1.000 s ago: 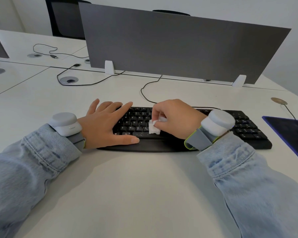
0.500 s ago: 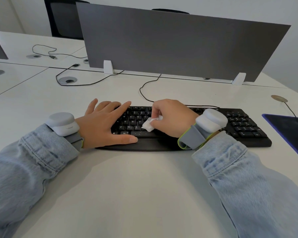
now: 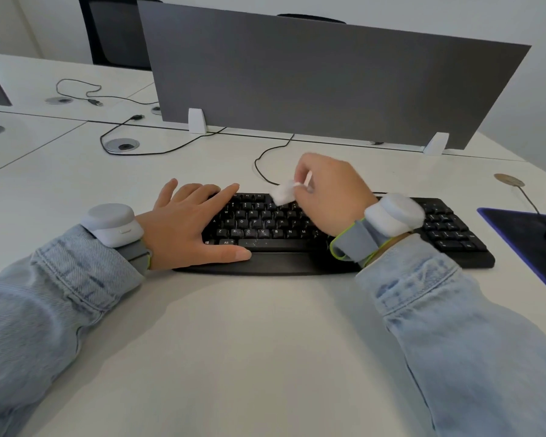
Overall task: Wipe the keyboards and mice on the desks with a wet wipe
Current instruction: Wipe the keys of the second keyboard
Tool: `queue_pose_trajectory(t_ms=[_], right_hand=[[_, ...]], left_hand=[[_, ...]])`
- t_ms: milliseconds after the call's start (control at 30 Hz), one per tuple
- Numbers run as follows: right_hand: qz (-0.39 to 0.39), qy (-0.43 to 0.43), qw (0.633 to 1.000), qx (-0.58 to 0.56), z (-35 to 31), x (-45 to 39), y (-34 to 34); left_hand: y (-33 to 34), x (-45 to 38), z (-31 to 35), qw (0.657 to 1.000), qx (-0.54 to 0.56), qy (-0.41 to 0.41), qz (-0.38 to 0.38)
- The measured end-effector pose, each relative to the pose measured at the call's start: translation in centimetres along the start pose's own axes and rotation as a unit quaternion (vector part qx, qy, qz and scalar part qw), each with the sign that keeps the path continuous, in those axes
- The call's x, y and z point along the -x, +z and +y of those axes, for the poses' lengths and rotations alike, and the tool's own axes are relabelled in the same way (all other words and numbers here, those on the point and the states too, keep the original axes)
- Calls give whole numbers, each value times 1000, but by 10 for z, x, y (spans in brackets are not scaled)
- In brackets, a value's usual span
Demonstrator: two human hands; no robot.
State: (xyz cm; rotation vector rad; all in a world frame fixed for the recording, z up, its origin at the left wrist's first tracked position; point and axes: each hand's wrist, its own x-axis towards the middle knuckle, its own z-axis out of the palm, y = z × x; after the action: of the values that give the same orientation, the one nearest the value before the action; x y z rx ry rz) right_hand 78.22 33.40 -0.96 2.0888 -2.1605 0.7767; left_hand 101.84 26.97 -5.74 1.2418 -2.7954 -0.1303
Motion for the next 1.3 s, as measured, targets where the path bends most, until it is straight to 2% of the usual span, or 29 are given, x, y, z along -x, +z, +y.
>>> queue_pose_trajectory(t_ms=[67, 233, 300, 600, 700, 833, 967, 1033, 1167, 1300], right_hand=[[-2, -28, 999, -40, 8, -1, -10], [-125, -96, 987, 7, 5, 4, -13], [-145, -97, 985, 9, 2, 5, -9], [-108, -53, 992, 42, 23, 0, -16], [-134, -81, 987, 24, 18, 2, -20], [-156, -119, 979, 53, 6, 4, -11], [-108, -83, 986, 96, 13, 0, -11], [-98, -72, 991, 61, 14, 1, -12], [-151, -69, 986, 34, 6, 5, -7], [-170, -33, 985, 27, 7, 5, -7]], left_hand=[[0, 1, 1, 1000, 1, -2, 0], [-1, 1, 1, 1000, 0, -2, -1], [-1, 1, 0, 1000, 1, -2, 0], [0, 1, 0, 1000, 1, -1, -1], [0, 1, 0, 1000, 0, -1, -2], [0, 0, -1, 1000, 1, 0, -4], [1, 0, -1, 1000, 1, 1, 0], [0, 1, -1, 1000, 1, 1, -2], [0, 1, 0, 1000, 0, 0, -2], [1, 0, -2, 1000, 0, 1, 0]])
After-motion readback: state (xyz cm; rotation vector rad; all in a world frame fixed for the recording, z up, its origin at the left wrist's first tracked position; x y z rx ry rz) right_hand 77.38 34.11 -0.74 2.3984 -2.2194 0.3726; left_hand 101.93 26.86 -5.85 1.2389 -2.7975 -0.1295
